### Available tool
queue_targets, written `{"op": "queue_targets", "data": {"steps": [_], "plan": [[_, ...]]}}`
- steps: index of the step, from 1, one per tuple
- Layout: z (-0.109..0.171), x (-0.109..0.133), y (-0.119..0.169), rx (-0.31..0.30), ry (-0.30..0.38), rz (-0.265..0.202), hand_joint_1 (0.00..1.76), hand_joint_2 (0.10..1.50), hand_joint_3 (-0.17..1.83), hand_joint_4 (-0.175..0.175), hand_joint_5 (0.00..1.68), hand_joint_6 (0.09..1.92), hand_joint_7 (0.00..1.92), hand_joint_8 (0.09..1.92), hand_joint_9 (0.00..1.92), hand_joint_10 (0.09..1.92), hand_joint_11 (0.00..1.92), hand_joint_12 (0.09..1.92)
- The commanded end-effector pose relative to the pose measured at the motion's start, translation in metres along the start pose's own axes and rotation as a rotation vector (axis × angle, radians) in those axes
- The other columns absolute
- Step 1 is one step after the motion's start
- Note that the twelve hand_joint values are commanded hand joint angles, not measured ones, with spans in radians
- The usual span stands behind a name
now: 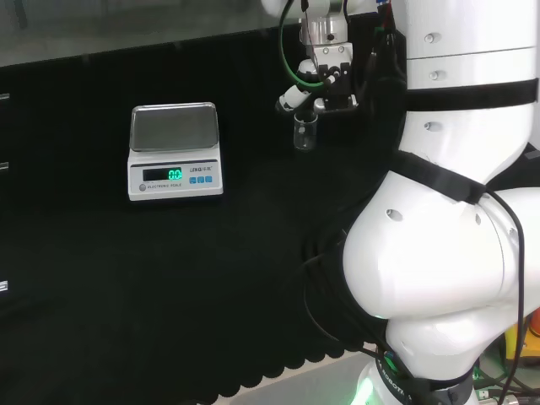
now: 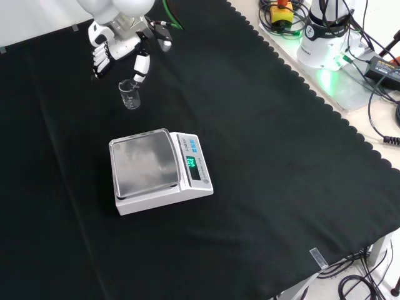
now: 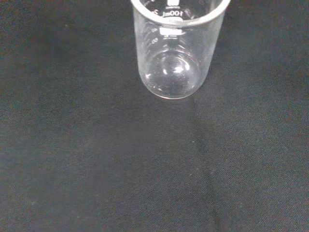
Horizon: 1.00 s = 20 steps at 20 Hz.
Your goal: Pick up the beaker.
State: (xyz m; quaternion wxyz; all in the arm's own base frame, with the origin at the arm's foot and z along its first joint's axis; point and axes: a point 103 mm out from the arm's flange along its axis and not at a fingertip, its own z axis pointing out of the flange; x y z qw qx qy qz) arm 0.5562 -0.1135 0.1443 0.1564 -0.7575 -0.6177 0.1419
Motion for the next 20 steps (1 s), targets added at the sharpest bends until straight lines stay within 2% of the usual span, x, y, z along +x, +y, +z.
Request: {"op": "queue_targets", "data": {"steps": [1, 9, 20], "plan": [[0.012, -0.009, 0.01, 0.04, 0.02, -0.003, 0.49, 0.86, 0.37, -0.084, 0.32, 0.09, 0.06, 0.81, 0.05, 0.93, 0.0, 1.42], [0.023, -0.016, 0.007, 0.069, 0.063, 0.007, 0.49, 0.86, 0.37, -0.086, 0.31, 0.09, 0.05, 0.82, 0.05, 0.94, 0.0, 1.47], [0.042, -0.007, 0.017, 0.129, 0.096, -0.002, 0.55, 0.85, 0.37, -0.094, 0.3, 0.09, 0.04, 0.83, 0.1, 0.95, 0.04, 1.55]]}}
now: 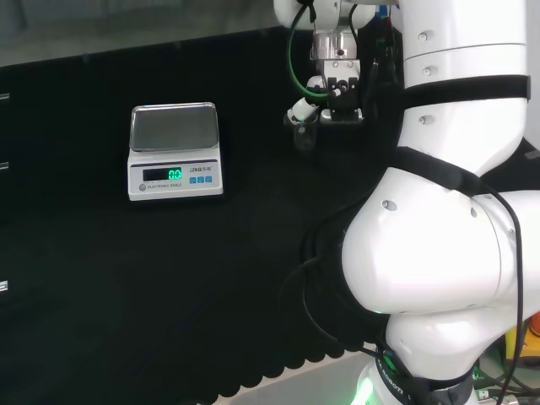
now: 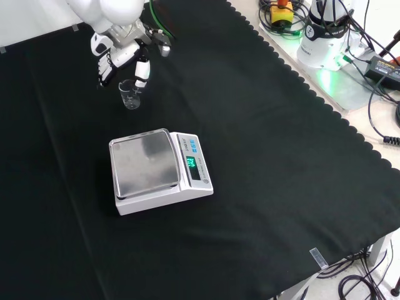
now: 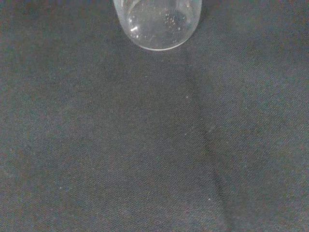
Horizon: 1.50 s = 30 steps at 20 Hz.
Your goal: Pick up the beaker.
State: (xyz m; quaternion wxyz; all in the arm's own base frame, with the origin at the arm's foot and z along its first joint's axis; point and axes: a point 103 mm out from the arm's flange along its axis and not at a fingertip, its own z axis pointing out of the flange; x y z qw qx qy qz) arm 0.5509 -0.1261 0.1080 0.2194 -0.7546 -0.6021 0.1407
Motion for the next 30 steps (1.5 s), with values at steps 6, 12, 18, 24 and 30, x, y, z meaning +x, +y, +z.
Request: {"op": "queue_targets", "data": {"steps": [6, 12, 18, 24, 30], "plan": [[0.006, 0.009, 0.004, 0.023, -0.018, 0.003, 0.71, 0.84, 0.42, -0.116, 0.39, 0.09, 0.29, 0.87, 0.42, 0.9, 0.4, 1.4], [0.002, 0.01, 0.001, 0.018, -0.031, 0.016, 0.88, 0.86, 0.53, -0.15, 0.49, 0.09, 0.47, 0.87, 0.72, 0.8, 0.81, 1.21], [-0.003, 0.012, -0.003, 0.016, -0.024, 0.02, 0.98, 0.84, 0.61, -0.175, 0.62, 0.12, 0.61, 0.88, 0.9, 0.72, 1.03, 1.07], [-0.007, 0.012, -0.009, 0.017, -0.015, 0.014, 1.0, 0.83, 0.65, -0.175, 0.55, 0.46, 0.69, 0.89, 0.99, 0.67, 1.09, 1.02], [-0.01, 0.019, -0.013, 0.014, -0.021, 0.018, 1.0, 0.83, 0.66, -0.175, 0.53, 0.57, 0.76, 0.9, 1.03, 0.67, 1.1, 1.02]]}}
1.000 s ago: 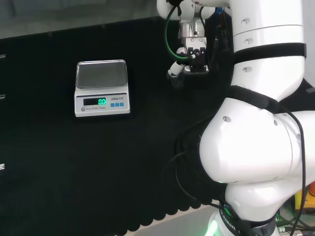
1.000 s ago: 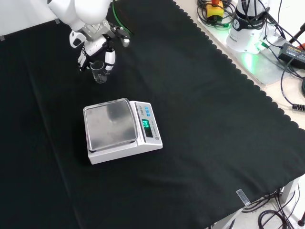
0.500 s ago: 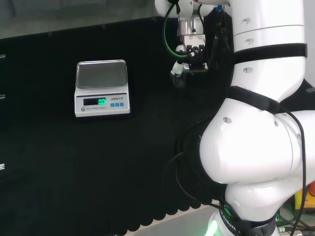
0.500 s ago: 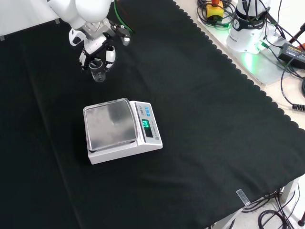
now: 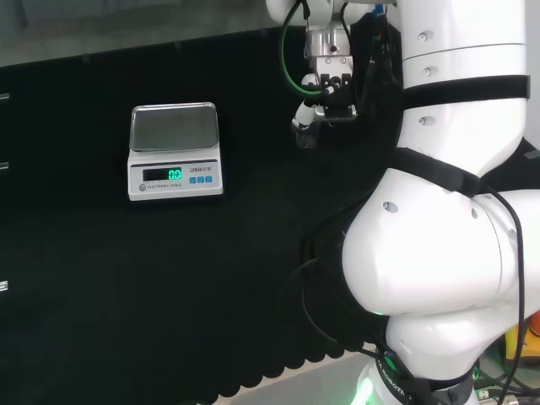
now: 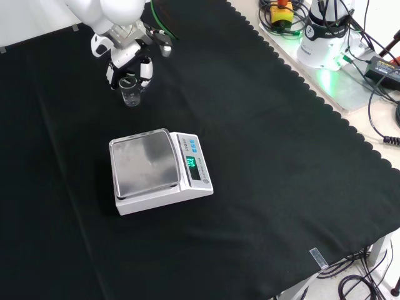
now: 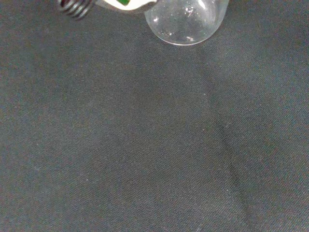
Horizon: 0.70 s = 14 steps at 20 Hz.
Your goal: Pick up the beaker.
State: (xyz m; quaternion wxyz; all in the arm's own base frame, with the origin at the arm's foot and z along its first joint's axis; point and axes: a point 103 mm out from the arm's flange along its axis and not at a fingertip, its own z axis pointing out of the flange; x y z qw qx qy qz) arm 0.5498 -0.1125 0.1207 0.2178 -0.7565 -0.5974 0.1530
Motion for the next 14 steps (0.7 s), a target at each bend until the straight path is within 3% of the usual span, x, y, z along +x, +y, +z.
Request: {"op": "queue_targets", "data": {"steps": [1, 14], "plan": [[-0.003, 0.007, -0.005, 0.003, -0.006, 0.002, 1.0, 0.83, 0.66, -0.175, 0.53, 0.58, 0.77, 0.9, 1.04, 0.68, 1.1, 1.02], [-0.019, 0.012, -0.019, -0.009, -0.011, 0.004, 1.0, 0.82, 0.68, -0.175, 0.56, 0.65, 0.87, 0.92, 1.12, 0.68, 1.14, 1.0]]}}
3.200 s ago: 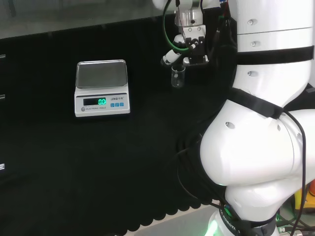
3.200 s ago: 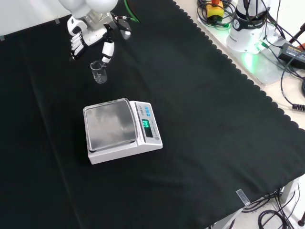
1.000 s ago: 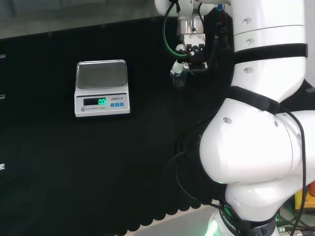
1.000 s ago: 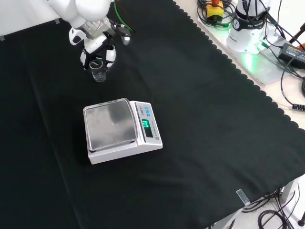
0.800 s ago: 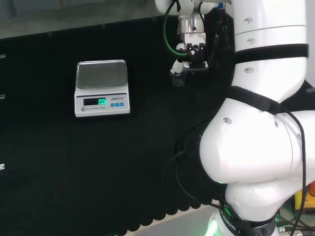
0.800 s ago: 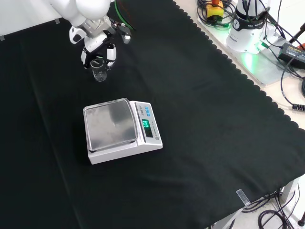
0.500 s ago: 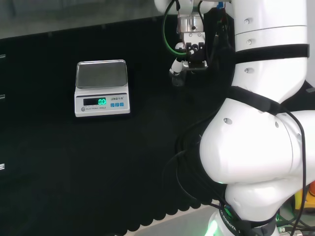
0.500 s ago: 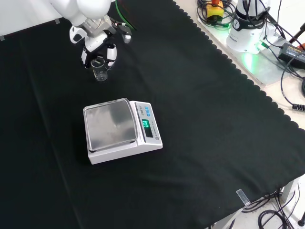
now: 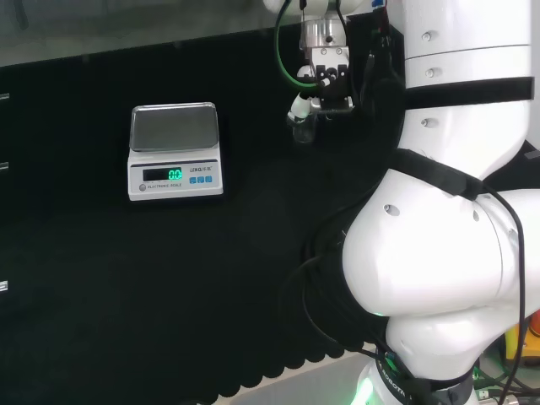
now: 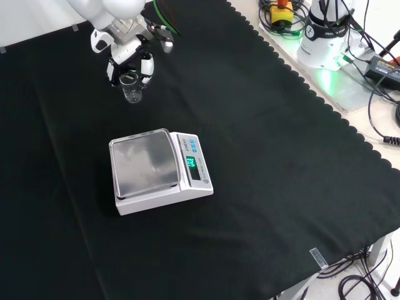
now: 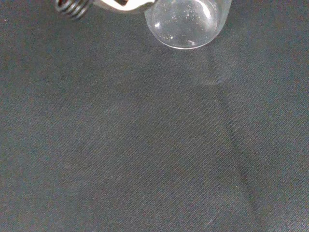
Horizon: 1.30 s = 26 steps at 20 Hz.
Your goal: Pick up the beaker.
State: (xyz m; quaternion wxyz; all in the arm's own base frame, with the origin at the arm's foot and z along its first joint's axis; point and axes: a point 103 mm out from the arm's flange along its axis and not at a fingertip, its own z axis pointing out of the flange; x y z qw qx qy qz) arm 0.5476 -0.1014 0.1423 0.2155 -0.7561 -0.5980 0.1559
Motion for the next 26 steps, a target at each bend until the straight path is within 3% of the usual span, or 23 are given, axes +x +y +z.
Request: {"op": "queue_targets", "data": {"steps": [1, 5, 9, 13, 20, 25, 26], "plan": [[-0.004, 0.002, -0.005, -0.011, -0.003, 0.004, 1.0, 0.82, 0.68, -0.175, 0.56, 0.65, 0.87, 0.92, 1.12, 0.68, 1.14, 1.0], [-0.016, 0.007, -0.018, -0.033, -0.013, 0.006, 1.0, 0.82, 0.68, -0.175, 0.56, 0.66, 0.88, 0.92, 1.12, 0.68, 1.14, 1.0], [-0.045, 0.031, -0.041, -0.045, -0.028, 0.012, 0.99, 0.82, 0.68, -0.175, 0.56, 0.66, 0.88, 0.93, 1.12, 0.68, 1.15, 0.99], [-0.058, 0.048, -0.049, -0.054, -0.028, 0.003, 0.99, 0.81, 0.68, -0.175, 0.56, 0.67, 0.89, 0.93, 1.12, 0.68, 1.14, 0.99], [-0.062, 0.049, -0.06, -0.084, -0.009, -0.02, 0.98, 0.81, 0.69, -0.175, 0.56, 0.67, 0.89, 0.93, 1.12, 0.68, 1.13, 0.99], [-0.062, 0.04, -0.064, -0.104, 0.046, -0.05, 0.97, 0.81, 0.69, -0.175, 0.56, 0.68, 0.89, 0.93, 1.12, 0.68, 1.12, 1.0], [-0.064, 0.05, -0.065, -0.102, 0.042, -0.054, 0.97, 0.81, 0.69, -0.175, 0.55, 0.68, 0.89, 0.93, 1.12, 0.69, 1.11, 1.01]]}}
